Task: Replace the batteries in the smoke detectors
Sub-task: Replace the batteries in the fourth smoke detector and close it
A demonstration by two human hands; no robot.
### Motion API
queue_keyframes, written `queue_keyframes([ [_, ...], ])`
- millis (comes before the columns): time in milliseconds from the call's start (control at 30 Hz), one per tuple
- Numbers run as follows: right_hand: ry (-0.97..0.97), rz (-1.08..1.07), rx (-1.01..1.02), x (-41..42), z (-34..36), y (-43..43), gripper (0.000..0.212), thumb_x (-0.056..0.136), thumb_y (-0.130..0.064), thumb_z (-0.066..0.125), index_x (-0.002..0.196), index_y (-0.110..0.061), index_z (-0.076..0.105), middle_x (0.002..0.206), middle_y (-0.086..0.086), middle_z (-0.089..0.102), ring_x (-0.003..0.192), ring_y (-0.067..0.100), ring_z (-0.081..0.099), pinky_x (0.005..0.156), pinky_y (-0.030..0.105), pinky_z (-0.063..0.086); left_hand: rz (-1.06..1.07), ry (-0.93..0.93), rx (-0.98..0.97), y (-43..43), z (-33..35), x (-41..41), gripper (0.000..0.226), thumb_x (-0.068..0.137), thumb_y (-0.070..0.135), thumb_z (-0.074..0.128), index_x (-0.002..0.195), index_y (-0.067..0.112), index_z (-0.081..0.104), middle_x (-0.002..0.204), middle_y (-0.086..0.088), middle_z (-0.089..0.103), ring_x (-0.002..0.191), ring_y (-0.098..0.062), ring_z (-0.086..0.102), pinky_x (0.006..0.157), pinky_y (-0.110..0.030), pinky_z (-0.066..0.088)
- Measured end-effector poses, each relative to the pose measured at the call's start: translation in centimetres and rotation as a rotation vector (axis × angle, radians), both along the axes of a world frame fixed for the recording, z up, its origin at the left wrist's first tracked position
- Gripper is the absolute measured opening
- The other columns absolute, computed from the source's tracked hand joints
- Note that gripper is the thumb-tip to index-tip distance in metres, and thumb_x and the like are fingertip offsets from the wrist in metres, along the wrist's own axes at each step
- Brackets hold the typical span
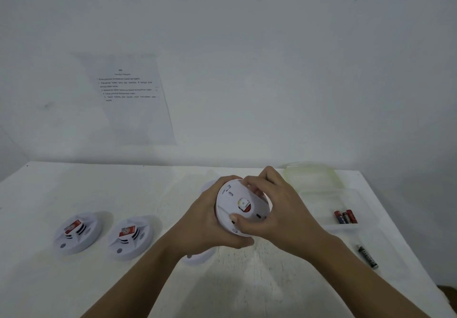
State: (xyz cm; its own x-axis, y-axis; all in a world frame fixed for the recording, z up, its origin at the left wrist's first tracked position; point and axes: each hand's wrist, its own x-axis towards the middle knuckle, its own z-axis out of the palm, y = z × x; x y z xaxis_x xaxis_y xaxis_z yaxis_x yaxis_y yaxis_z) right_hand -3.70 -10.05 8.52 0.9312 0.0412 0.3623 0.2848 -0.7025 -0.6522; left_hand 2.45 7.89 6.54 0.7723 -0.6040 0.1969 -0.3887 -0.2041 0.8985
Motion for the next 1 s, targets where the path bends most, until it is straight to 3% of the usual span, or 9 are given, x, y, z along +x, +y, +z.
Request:
queue_keyframes([
  [100, -0.041, -0.037, -0.027, 0.1, -0.1, -0.4, 0.061, 0.07, -0.066, 0.07, 0.12, -0.033, 0.06, 0.103, -0.02, 0.043, 0.102, 0.008, 0.053, 0.079, 0.029, 0.052, -0.012, -0.01, 0.004, -0.3, 0.5, 0.4, 0.087, 0.06, 0.007, 0.096, 0.134, 0.025, 0.052, 0.124, 0.012, 0.065, 0.119, -0.016, 0.061, 0.092, -0.024, 0.056],
  [233, -0.006, 0.009, -0.011, 0.1, 0.2, -0.8, 0.056, 0.073, -0.057, 0.076, 0.119, -0.031, 0.06, 0.104, -0.021, 0.046, 0.102, 0.005, 0.052, 0.077, 0.02, 0.05, -0.037, -0.026, 0.033, -0.4, 0.8, 0.8, 0.088, 0.061, 0.012, 0.096, 0.135, 0.027, 0.051, 0.125, 0.013, 0.064, 0.12, -0.017, 0.061, 0.091, -0.022, 0.055],
  [500, -0.015, 0.082, -0.078, 0.9, 0.4, -0.7, 0.046, 0.068, -0.043, 0.083, 0.102, -0.026, 0.056, 0.097, -0.016, 0.044, 0.092, 0.01, 0.049, 0.068, 0.017, 0.041, -0.128, -0.031, 0.093, -0.4, 1.5, 1.1, 0.088, 0.061, 0.0, 0.094, 0.133, 0.026, 0.052, 0.122, 0.012, 0.066, 0.116, -0.016, 0.063, 0.09, -0.019, 0.052],
  [867, 0.083, 0.116, -0.148, 1.7, 0.1, -2.5, 0.075, 0.069, -0.069, 0.076, 0.133, -0.034, 0.058, 0.108, -0.022, 0.05, 0.105, 0.002, 0.052, 0.084, 0.02, 0.048, -0.091, -0.047, 0.076, -0.3, 0.8, 1.5, 0.085, 0.066, 0.005, 0.093, 0.133, 0.032, 0.048, 0.124, 0.019, 0.061, 0.119, -0.012, 0.06, 0.09, -0.018, 0.053],
  [1000, 0.087, 0.096, 0.002, 1.8, -0.2, -2.4, 0.057, 0.075, -0.054, 0.079, 0.126, -0.034, 0.064, 0.104, -0.018, 0.059, 0.1, 0.004, 0.056, 0.077, 0.016, 0.046, -0.071, -0.025, 0.06, -0.3, -0.2, 1.5, 0.086, 0.066, 0.005, 0.093, 0.135, 0.028, 0.048, 0.125, 0.012, 0.063, 0.119, -0.017, 0.062, 0.091, -0.023, 0.055],
])
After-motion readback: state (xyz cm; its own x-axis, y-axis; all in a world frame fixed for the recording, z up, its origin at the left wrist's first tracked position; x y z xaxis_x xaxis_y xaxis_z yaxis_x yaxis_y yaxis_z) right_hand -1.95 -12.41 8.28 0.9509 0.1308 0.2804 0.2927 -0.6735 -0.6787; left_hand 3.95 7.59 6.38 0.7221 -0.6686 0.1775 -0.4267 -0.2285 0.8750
